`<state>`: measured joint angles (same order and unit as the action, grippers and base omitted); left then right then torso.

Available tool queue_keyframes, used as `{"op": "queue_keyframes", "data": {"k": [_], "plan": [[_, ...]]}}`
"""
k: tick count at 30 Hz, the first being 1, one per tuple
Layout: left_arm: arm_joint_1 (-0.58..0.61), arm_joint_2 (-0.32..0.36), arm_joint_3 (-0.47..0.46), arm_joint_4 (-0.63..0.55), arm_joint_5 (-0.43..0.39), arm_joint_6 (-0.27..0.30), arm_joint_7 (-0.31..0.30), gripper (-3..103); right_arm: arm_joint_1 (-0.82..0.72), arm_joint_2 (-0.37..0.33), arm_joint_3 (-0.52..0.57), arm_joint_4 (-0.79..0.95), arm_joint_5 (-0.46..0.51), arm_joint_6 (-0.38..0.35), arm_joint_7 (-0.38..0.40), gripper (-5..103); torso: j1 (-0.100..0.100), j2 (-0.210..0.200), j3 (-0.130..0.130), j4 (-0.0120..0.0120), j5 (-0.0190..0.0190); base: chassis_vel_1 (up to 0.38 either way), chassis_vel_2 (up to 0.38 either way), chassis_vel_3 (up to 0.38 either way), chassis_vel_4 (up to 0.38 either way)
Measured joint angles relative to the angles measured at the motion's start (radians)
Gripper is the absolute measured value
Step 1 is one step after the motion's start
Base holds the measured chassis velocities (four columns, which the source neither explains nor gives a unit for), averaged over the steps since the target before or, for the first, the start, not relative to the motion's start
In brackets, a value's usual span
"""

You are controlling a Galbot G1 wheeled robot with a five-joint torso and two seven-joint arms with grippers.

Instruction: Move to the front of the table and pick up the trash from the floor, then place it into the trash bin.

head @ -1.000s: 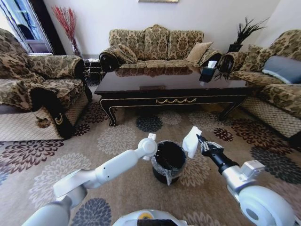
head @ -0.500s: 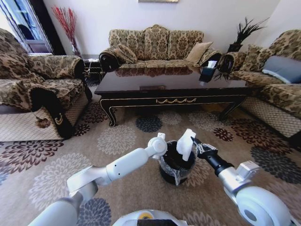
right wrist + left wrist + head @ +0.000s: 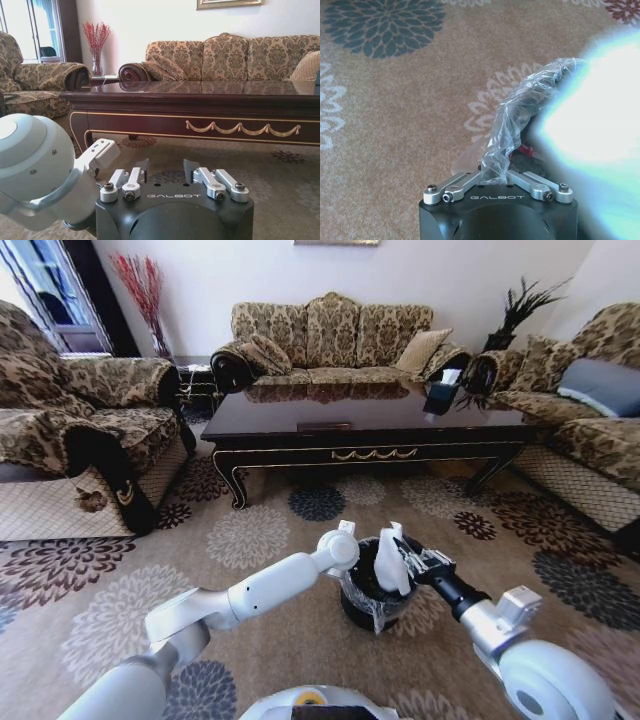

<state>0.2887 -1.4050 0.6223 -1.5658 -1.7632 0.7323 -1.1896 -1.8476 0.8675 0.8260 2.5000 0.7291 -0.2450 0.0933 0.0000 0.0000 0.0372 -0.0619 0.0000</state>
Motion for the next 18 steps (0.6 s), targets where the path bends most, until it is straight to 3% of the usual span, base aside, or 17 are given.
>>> {"op": "queue_keyframes", "data": {"k": [2, 10, 12, 14, 15, 16, 18], "plan": [[0.000, 0.000, 0.000, -0.001, 0.000, 0.000, 0.000, 0, -0.002, 0.002, 0.000, 0.000, -0.002, 0.000, 0.000, 41, 0.000, 0.000, 0.000, 0.0000, 0.0000, 0.000, 0.000, 0.000, 0.000], [0.009, 0.009, -0.005, -0.010, 0.001, -0.002, -0.001, 0, -0.005, 0.006, 0.001, 0.000, -0.004, 0.006, 0.003, 79, 0.000, 0.000, 0.000, -0.0002, 0.0000, 0.000, 0.000, 0.000, 0.000], [0.011, 0.015, -0.009, -0.013, 0.001, -0.002, -0.002, 0, -0.004, 0.007, 0.002, 0.000, -0.004, 0.006, 0.003, 79, 0.000, 0.000, 0.000, -0.0002, 0.0000, 0.000, 0.000, 0.000, 0.000], [0.013, 0.031, -0.016, -0.019, 0.001, -0.002, -0.002, 0, 0.006, 0.011, 0.007, 0.000, 0.006, 0.005, 0.004, 89, 0.000, 0.000, 0.000, -0.0001, -0.0001, 0.000, 0.000, 0.000, 0.000], [0.014, 0.040, -0.020, -0.023, 0.001, -0.002, -0.002, 0, 0.011, 0.012, 0.010, 0.000, 0.015, 0.004, 0.006, 89, 0.000, 0.000, 0.000, 0.0000, -0.0001, 0.000, 0.000, 0.000, 0.000], [0.016, 0.065, -0.028, -0.031, 0.000, -0.003, -0.002, 0, 0.031, 0.018, 0.016, 0.000, 0.049, -0.002, 0.017, 98, 0.000, 0.000, 0.000, -0.0001, -0.0002, 0.000, 0.000, 0.000, 0.000], [0.019, 0.083, -0.034, -0.036, 0.000, -0.003, -0.002, 0, 0.042, 0.020, 0.019, 0.000, 0.067, -0.005, 0.023, 98, 0.000, 0.000, 0.000, 0.0000, -0.0002, 0.000, 0.000, 0.000, 0.000]]}}
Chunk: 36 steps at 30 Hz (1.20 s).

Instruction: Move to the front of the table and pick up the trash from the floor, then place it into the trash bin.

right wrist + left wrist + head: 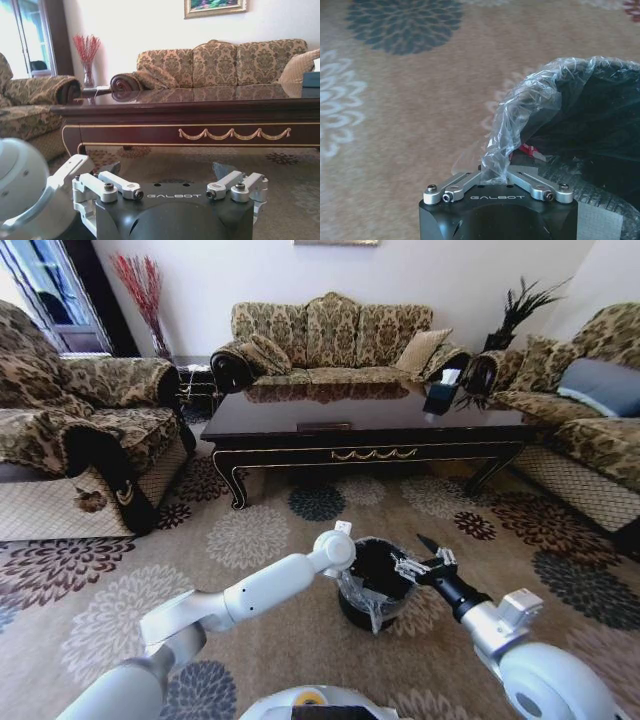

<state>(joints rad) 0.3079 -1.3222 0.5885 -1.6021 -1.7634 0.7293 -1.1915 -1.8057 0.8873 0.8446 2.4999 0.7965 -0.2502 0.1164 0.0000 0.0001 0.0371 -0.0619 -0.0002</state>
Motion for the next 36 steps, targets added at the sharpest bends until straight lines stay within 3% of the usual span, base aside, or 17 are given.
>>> {"op": "queue_keyframes", "data": {"k": [10, 17, 22, 32, 36], "plan": [[0.056, 0.157, -0.099, -0.071, -0.012, -0.006, -0.001, 0, 0.088, 0.003, -0.033, 0.000, 0.042, -0.012, 0.016, 100, 0.000, 0.000, 0.000, -0.0001, -0.0003, 0.000, 0.000, 0.000, 0.000], [0.098, 0.223, -0.145, -0.125, -0.027, -0.006, -0.002, 0, 0.179, -0.002, -0.084, -0.022, 0.048, -0.017, 0.022, 100, 0.000, 0.000, 0.000, 0.0001, -0.0006, 0.000, 0.000, 0.000, 0.000], [0.133, 0.262, -0.198, -0.152, -0.039, -0.001, -0.003, 0, 0.258, -0.001, -0.143, -0.133, 0.047, -0.018, 0.035, 100, 0.000, 0.000, 0.000, 0.0002, 0.0000, 0.000, 0.000, 0.000, 0.000], [0.214, 0.332, -0.287, -0.176, -0.039, 0.006, 0.022, 0, 0.344, 0.018, -0.251, -0.313, -0.032, 0.005, 0.027, 100, 0.000, 0.000, 0.000, 0.0000, 0.0001, 0.000, 0.000, 0.000, 0.000], [0.299, 0.357, -0.393, -0.168, -0.011, 0.006, 0.055, 0, 0.364, 0.044, -0.282, -0.405, -0.096, 0.025, 0.014, 100, 0.000, 0.000, 0.000, 0.0001, 0.0000, 0.000, 0.000, 0.000, 0.000]]}}
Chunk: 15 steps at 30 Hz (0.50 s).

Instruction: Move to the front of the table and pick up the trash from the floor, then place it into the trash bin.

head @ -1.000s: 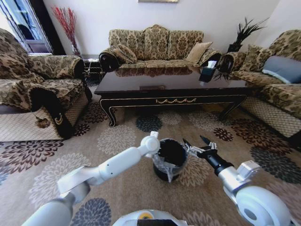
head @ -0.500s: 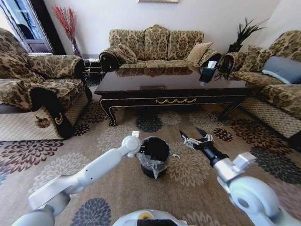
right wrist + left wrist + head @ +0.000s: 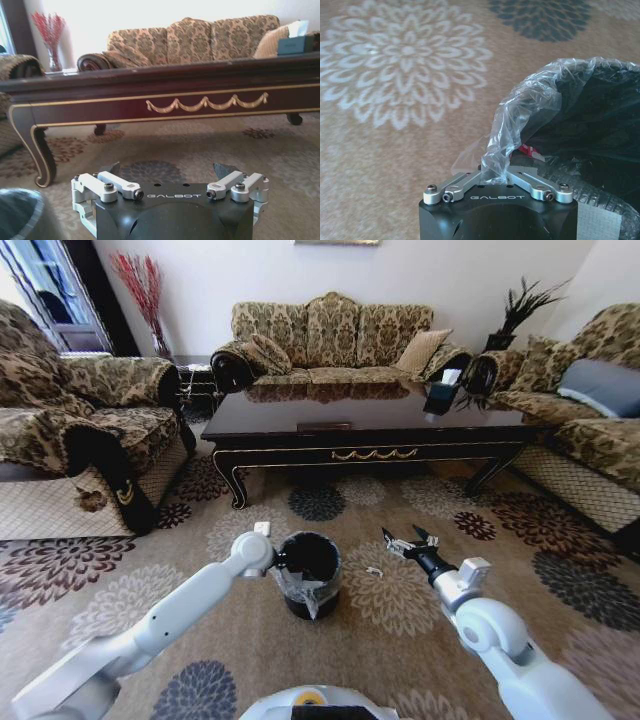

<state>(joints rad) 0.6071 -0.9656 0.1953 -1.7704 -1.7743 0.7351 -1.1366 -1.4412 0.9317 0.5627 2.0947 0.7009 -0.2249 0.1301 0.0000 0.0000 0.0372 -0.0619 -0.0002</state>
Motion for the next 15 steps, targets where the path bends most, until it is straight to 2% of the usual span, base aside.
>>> {"op": "queue_keyframes", "data": {"k": [12, 15], "plan": [[0.096, 0.072, -0.132, -0.065, 0.006, 0.001, 0.003, 0, 0.077, 0.044, -0.064, -0.158, -0.039, -0.009, 0.040, 100, 0.000, 0.000, 0.000, 0.0000, 0.0000, 0.000, 0.000, 0.000, 0.000], [0.145, 0.119, -0.180, -0.100, -0.002, 0.001, 0.007, 0, 0.099, 0.049, -0.088, -0.211, -0.055, -0.005, 0.030, 100, 0.000, 0.000, 0.000, -0.0001, 0.0001, 0.000, 0.000, 0.000, 0.000]]}}
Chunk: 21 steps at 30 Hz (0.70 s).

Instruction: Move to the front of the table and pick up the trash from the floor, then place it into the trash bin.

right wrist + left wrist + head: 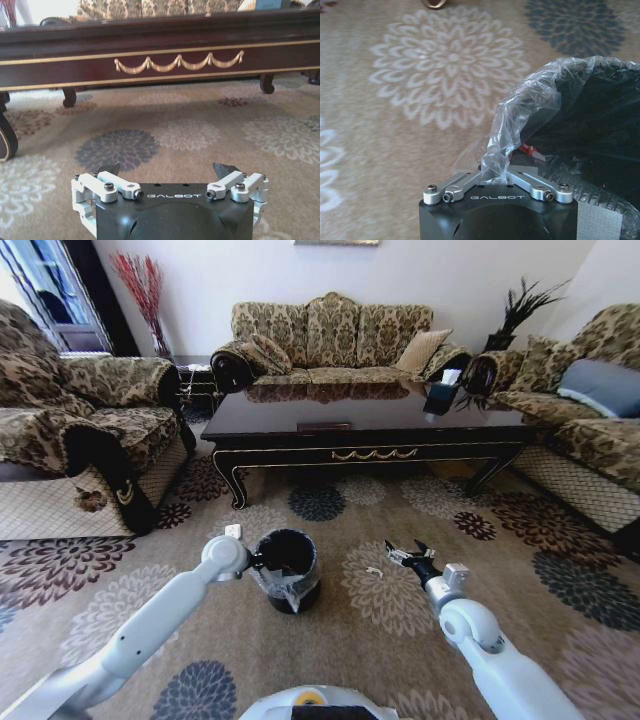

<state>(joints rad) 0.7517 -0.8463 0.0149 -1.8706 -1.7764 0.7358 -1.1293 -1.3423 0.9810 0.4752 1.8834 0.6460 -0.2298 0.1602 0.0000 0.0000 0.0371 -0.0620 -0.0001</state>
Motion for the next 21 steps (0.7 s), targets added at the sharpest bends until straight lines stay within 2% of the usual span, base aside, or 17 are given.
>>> {"op": "queue_keyframes", "data": {"k": [9, 13, 15, 21], "plan": [[0.133, 0.057, -0.114, -0.042, 0.012, 0.000, 0.011, 0, 0.055, 0.004, -0.083, -0.108, -0.047, 0.029, -0.048, 100, 0.000, 0.000, 0.000, 0.0000, -0.0001, 0.000, 0.000, 0.000, 0.000], [0.175, 0.058, -0.147, -0.053, 0.023, 0.000, 0.012, 0, 0.090, 0.018, -0.118, -0.171, -0.070, 0.043, -0.064, 100, 0.000, 0.000, 0.000, 0.0003, 0.0000, 0.000, 0.000, 0.000, 0.000], [0.205, 0.055, -0.173, -0.072, 0.026, 0.000, 0.014, 0, 0.132, 0.037, -0.145, -0.259, -0.093, 0.062, -0.082, 100, 0.000, 0.000, 0.000, 0.0001, -0.0001, 0.000, 0.000, 0.000, 0.000], [0.230, 0.052, -0.196, -0.084, 0.031, 0.000, 0.014, 0, 0.204, 0.070, -0.184, -0.392, -0.098, 0.083, -0.097, 100, 0.000, 0.000, 0.000, 0.0001, 0.0002, 0.000, 0.000, 0.000, 0.000]]}}
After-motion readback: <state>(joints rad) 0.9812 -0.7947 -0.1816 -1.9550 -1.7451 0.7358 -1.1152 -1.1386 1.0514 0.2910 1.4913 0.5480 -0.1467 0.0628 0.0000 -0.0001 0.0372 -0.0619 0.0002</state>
